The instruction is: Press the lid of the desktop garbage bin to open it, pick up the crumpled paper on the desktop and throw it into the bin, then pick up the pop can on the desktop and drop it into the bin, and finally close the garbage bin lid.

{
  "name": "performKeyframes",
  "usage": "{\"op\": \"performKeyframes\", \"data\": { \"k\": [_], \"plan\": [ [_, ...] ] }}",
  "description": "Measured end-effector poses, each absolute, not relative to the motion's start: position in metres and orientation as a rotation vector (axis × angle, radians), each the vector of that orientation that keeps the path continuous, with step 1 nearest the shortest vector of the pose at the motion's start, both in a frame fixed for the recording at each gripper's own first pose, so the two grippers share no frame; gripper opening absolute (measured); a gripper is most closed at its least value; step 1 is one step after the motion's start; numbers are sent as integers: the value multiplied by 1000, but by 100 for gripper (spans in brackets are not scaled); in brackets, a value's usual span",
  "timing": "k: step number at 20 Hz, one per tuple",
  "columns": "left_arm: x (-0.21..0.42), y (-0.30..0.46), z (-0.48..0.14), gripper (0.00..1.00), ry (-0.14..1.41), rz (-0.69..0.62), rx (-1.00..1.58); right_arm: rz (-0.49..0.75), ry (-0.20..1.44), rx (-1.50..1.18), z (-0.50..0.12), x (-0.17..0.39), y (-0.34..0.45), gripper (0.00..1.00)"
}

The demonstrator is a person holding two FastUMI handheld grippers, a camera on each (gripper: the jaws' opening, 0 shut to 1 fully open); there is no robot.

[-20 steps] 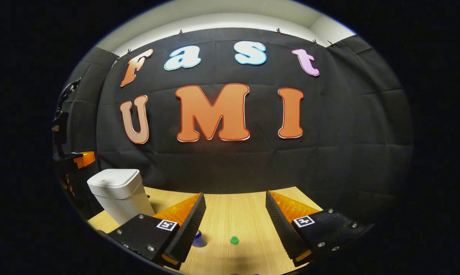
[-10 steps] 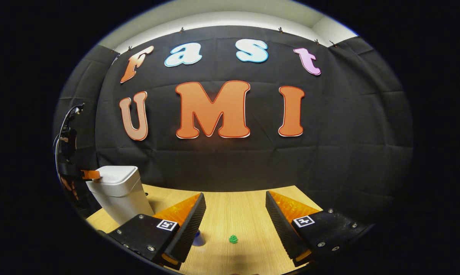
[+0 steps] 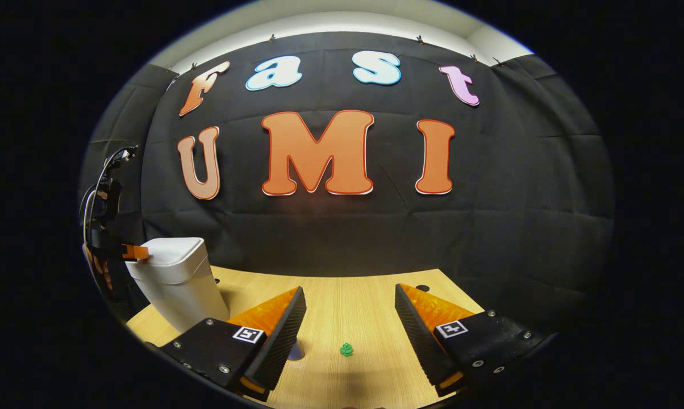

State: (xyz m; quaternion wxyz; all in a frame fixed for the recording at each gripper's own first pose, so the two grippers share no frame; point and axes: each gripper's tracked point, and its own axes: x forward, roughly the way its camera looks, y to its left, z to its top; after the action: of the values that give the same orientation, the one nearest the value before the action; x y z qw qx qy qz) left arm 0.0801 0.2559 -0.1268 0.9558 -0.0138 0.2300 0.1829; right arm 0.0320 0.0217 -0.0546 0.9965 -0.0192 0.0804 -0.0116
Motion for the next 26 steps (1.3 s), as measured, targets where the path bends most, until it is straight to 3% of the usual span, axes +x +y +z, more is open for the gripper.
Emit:
{"op": "performKeyframes", "data": {
  "k": [5, 8, 11, 15, 17, 26],
  "plan": [
    [72, 255, -78, 0, 284, 398, 9, -15, 166, -42, -58, 30, 22, 94],
    [66, 230, -37, 0, 176, 343, 51, -15, 166, -49, -59, 29, 21, 94],
    [55, 203, -19, 17, 112, 298, 76, -5, 168, -48, -64, 30, 22, 94],
    [39, 160, 12, 75, 24, 208, 93, 12, 176, -49, -72, 33, 22, 94],
    [33, 147, 20, 83, 5, 189, 62, 13, 180, -43, -77, 37, 20, 94],
    [5, 103, 51, 84, -50, 127, 52, 91, 317, -88, -163, 60, 25, 94]
  ]
}}
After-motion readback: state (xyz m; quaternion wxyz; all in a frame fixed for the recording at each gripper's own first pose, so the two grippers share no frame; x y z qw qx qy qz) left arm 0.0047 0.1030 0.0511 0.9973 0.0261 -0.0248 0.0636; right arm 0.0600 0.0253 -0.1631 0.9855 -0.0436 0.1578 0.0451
